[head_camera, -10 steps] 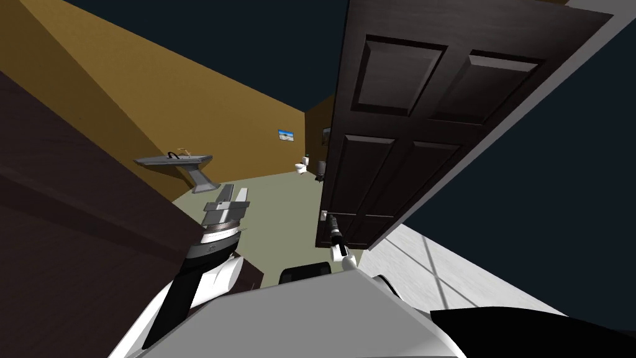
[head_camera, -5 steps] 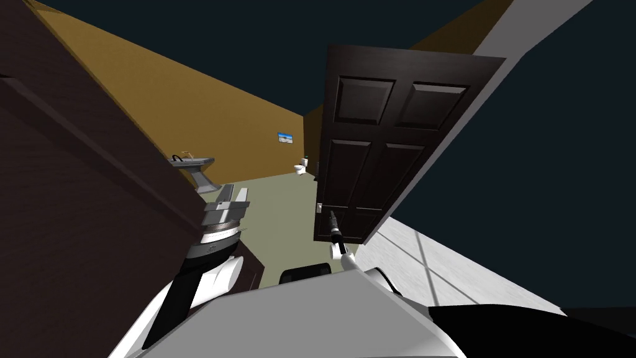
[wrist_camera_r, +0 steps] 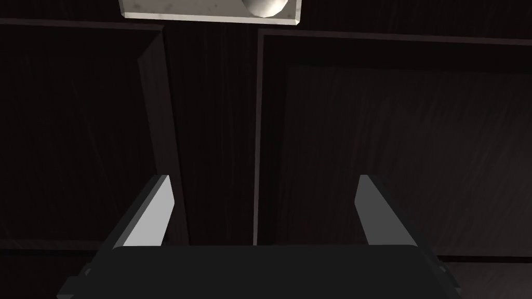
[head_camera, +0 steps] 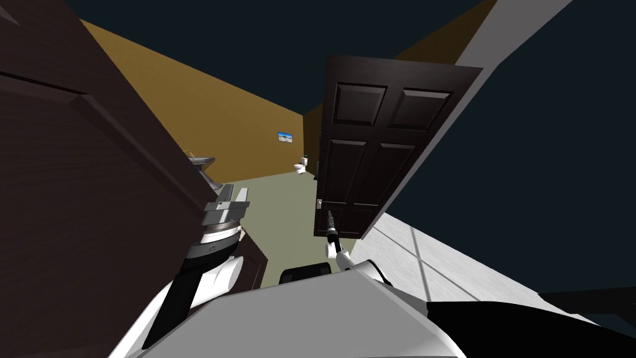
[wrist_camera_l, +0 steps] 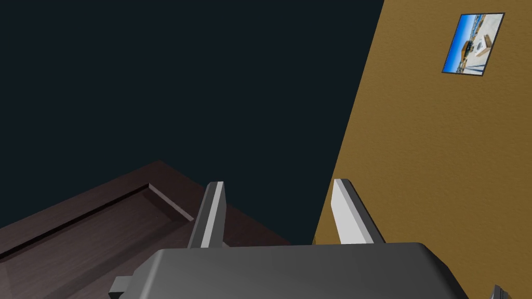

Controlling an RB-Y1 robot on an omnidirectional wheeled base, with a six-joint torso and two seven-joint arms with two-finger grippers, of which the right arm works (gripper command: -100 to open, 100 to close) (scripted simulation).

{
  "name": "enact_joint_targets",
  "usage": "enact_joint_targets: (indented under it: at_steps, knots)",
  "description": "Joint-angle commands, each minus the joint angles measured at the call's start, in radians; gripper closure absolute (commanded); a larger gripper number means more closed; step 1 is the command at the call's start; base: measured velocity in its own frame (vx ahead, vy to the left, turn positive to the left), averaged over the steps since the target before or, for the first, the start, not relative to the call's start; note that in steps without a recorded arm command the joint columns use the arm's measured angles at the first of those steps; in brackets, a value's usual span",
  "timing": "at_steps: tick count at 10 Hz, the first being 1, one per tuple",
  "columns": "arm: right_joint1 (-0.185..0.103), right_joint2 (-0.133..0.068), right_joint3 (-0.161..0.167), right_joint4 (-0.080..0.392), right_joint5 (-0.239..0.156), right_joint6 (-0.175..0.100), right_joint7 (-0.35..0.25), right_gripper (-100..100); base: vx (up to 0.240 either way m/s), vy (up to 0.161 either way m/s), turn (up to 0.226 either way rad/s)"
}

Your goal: Push the door open

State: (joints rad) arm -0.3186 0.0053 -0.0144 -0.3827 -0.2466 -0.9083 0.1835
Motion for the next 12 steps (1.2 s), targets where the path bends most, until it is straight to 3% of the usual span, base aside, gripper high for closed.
enact_joint_targets:
  at_steps: [1, 2, 3, 5, 8, 10, 12]
  knots:
    - [0.015, 0.011, 0.002, -0.030, -0.003, 0.012, 0.007, -100, -0.077, 0.075, -0.004]
    - [0.015, 0.011, 0.002, -0.030, -0.003, 0.012, 0.007, -100, -0.024, 0.031, -0.002]
    - [0.001, 0.035, 0.000, -0.010, -0.011, 0.004, 0.013, -100, -0.070, 0.129, 0.022]
    - [-0.003, 0.045, 0.000, -0.003, -0.014, 0.001, 0.015, -100, -0.055, 0.144, 0.006]
    - [-0.002, 0.027, 0.000, -0.001, -0.013, -0.002, 0.012, -100, 0.021, -0.035, -0.010]
    - [-0.002, 0.002, -0.002, -0.001, -0.014, -0.003, 0.014, -100, 0.092, -0.130, 0.000]
    - [-0.002, 0.002, -0.002, -0.014, -0.014, -0.003, 0.014, -100, 0.066, -0.061, 0.000]
